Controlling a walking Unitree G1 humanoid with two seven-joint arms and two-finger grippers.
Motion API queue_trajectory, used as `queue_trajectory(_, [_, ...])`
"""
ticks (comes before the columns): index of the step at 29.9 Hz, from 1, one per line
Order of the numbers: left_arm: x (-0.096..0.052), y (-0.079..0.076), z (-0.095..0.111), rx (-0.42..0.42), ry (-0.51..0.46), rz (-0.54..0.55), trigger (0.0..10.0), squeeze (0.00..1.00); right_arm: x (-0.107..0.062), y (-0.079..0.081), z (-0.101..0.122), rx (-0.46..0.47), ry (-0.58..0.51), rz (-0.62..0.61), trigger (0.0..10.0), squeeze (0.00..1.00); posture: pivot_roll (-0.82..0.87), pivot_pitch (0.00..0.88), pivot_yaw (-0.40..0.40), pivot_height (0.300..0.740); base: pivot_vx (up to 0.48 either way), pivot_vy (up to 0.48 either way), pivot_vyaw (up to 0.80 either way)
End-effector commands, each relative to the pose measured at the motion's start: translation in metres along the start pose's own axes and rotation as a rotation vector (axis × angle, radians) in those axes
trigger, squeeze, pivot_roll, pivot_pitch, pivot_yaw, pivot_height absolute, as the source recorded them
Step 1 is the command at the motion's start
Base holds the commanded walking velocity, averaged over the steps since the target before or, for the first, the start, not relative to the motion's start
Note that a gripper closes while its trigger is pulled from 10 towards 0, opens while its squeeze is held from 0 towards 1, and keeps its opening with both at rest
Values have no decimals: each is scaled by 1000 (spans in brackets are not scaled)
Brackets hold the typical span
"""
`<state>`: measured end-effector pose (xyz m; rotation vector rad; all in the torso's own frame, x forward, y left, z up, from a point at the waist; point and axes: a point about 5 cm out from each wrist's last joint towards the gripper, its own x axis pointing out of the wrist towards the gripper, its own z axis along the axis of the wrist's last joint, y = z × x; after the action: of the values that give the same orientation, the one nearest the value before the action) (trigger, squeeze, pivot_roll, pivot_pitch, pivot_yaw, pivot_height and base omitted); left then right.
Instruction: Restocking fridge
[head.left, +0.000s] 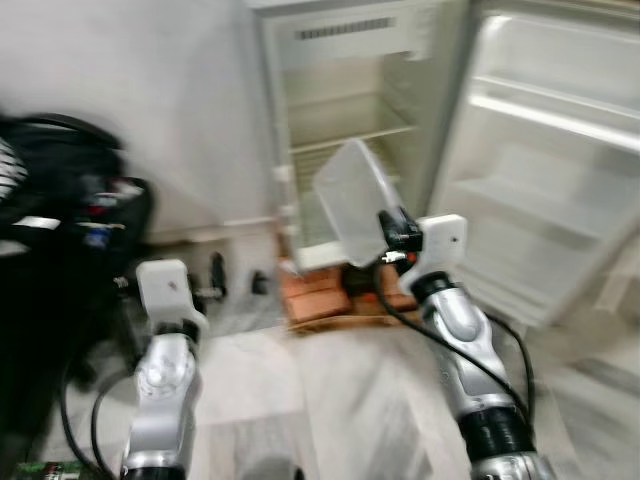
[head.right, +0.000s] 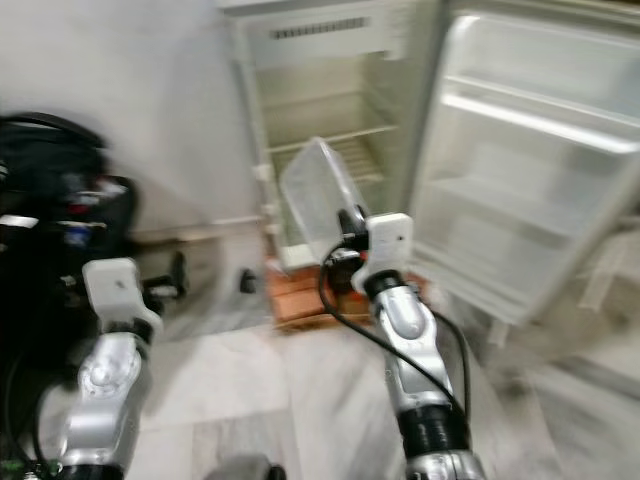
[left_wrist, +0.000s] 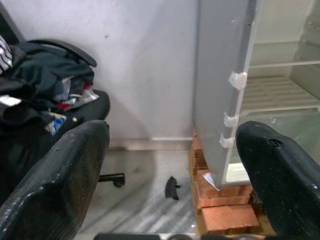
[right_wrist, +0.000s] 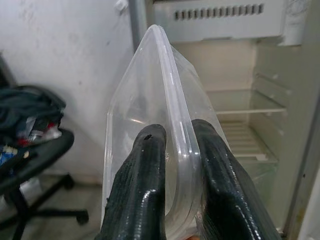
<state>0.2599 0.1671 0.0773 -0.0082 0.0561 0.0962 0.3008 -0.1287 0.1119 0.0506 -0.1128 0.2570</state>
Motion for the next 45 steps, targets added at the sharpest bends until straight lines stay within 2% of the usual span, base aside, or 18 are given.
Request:
queue_trajectory(1, [1, 3, 2, 11, -1, 6, 10000, 0, 3, -1, 4, 3, -17, -13, 10000, 0, 84, 25, 44, 740, 0, 0, 788])
queue_trajectory(6, [0, 4, 1, -5, 13, -6, 10000, 0, 1, -7, 3, 1, -15, -54, 10000, 0, 86, 23, 44, 740, 0, 0, 726])
queue_trajectory(10, [-1, 6, 1, -6, 12, -16, 10000, 0, -10, -17, -3, 3, 7, -126, 10000, 0, 89, 19, 43, 740, 0, 0, 0])
queue_trajectory(16, [0, 8, 1, -13, 18, -14, 10000, 0, -15, -17, -10, 9, 41, -137, 10000, 0, 85, 18, 52, 740, 0, 0, 0])
queue_trajectory(27, [0, 8, 1, -2, 14, -30, 10000, 0, -14, -21, -12, -12, 63, -150, 10000, 0, 87, 22, 51, 740, 0, 0, 0])
queue_trajectory(34, [-1, 6, 1, -9, 18, -41, 10000, 0, -10, -14, -10, -46, 52, -110, 10000, 0, 94, 30, 45, 740, 274, 0, 0])
queue_trajectory(40, [-2, 4, 0, -15, 20, -54, 10000, 0, -9, -18, -9, -84, 54, -147, 10000, 0, 94, 34, 42, 740, 429, 0, 0])
queue_trajectory(44, [-3, 3, 1, -22, 21, -61, 10000, 0, -8, -22, -12, -77, 85, -173, 10000, 0, 92, 35, 40, 740, 480, 0, 0])
queue_trajectory(45, [-3, 3, 1, -22, 22, -64, 10000, 0, -7, -22, -13, -140, 96, -171, 10000, 0, 90, 38, 41, 740, 480, 0, 0])
